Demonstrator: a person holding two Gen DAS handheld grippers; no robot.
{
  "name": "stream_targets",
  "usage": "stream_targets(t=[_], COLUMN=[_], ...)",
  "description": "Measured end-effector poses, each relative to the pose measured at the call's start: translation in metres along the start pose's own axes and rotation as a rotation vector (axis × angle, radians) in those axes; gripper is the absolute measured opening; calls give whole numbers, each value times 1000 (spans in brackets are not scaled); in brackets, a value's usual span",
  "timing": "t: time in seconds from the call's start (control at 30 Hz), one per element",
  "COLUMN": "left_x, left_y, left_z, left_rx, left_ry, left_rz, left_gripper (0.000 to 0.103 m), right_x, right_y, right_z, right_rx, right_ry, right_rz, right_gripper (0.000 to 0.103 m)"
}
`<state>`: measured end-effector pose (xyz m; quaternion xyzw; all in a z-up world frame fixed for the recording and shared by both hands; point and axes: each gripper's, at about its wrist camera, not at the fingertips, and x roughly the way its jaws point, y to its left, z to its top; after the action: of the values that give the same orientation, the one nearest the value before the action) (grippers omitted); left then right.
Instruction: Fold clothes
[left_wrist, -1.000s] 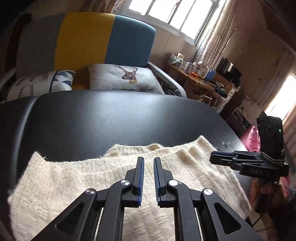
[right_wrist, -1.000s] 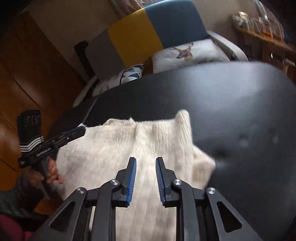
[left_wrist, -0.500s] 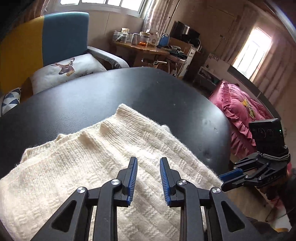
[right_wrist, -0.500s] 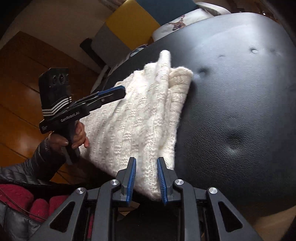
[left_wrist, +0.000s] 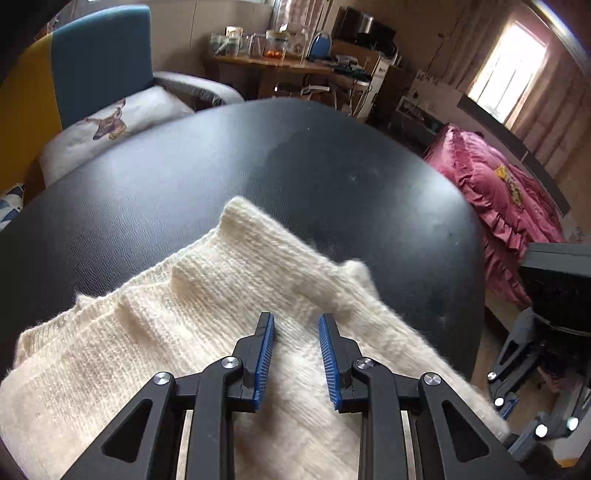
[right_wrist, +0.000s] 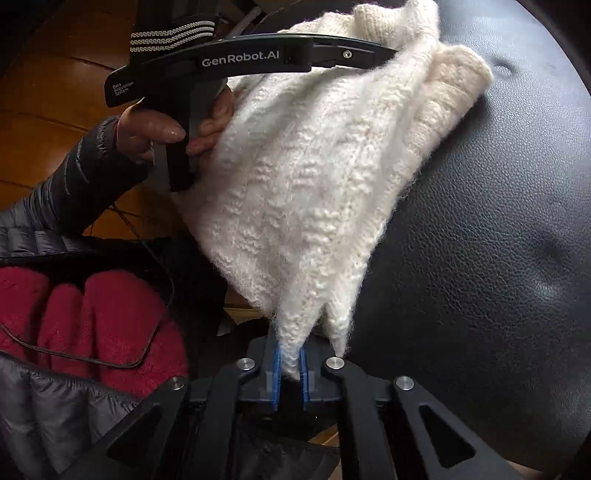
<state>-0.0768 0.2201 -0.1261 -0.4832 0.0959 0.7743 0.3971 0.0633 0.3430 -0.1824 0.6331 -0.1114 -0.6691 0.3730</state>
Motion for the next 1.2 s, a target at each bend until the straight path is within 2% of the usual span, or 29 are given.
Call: stream_targets(t=[0.07, 0.17, 0.23, 0.3, 0.37, 0.43, 0.53, 0.6, 0.7, 0.73, 0.8, 0.87, 0.93, 1.0, 1.07, 1.13, 1.2], left_x=[2, 3, 1, -7, -27, -52, -78, -88, -100, -103, -105, -105, -102, -83, -81, -81, -81], left_y=[6, 8, 10, 16, 22, 28, 33, 36, 38, 39, 44, 52, 58, 63, 62, 61, 59], left_z=[-1, 1, 2, 2, 0, -6, -24, -38, -60, -67, -80, -87, -91, -96, -98, -100, -103], left_rx=[-57, -86, -106, -167, -227, -248, -241, -227, -208, -201, -209, -224, -254, -307, -322, -333, -344], left_ry=[-24, -25, -26, -37, -89, -156, -216, -226, -237, -242, -246, -251, -251, -189, -200, -219, -238], left_rz=[-24, -35, -45, -75, -96, -97, -37, 8, 65, 83, 103, 119, 120, 81, 73, 67, 62], left_gripper=[30, 30, 30, 30, 31, 35, 43, 44, 44, 44, 44, 44, 44, 48, 48, 48, 48], right_x=[-3, -10, -24, -47, -70, -88, -93, -81, -36, -24, -5, 4, -2, -8, -15, -25, -35], right_y=[-1, -11, -14, -9, -2, 5, 12, 11, 11, 14, 31, 31, 19, 13, 9, 1, -5], right_z=[-5, -15, -22, -26, -24, -15, 14, 36, 81, 87, 91, 89, 84, 81, 80, 78, 74], right_rx=[19, 111, 176, 190, 208, 218, 217, 212, 168, 143, 33, -9, 46, 72, 108, 160, 211], right_ry=[-29, -87, -136, -225, -333, -468, -603, -585, -485, -455, -387, -343, -374, -388, -411, -447, -485], right_rz=[-4, 60, 69, 19, -52, -171, -300, -406, -479, -530, -742, -904, -906, -915, -887, -834, -783], right_gripper=[6, 9, 19, 25, 28, 37, 39, 39, 39, 30, 25, 24, 26, 31, 32, 39, 39])
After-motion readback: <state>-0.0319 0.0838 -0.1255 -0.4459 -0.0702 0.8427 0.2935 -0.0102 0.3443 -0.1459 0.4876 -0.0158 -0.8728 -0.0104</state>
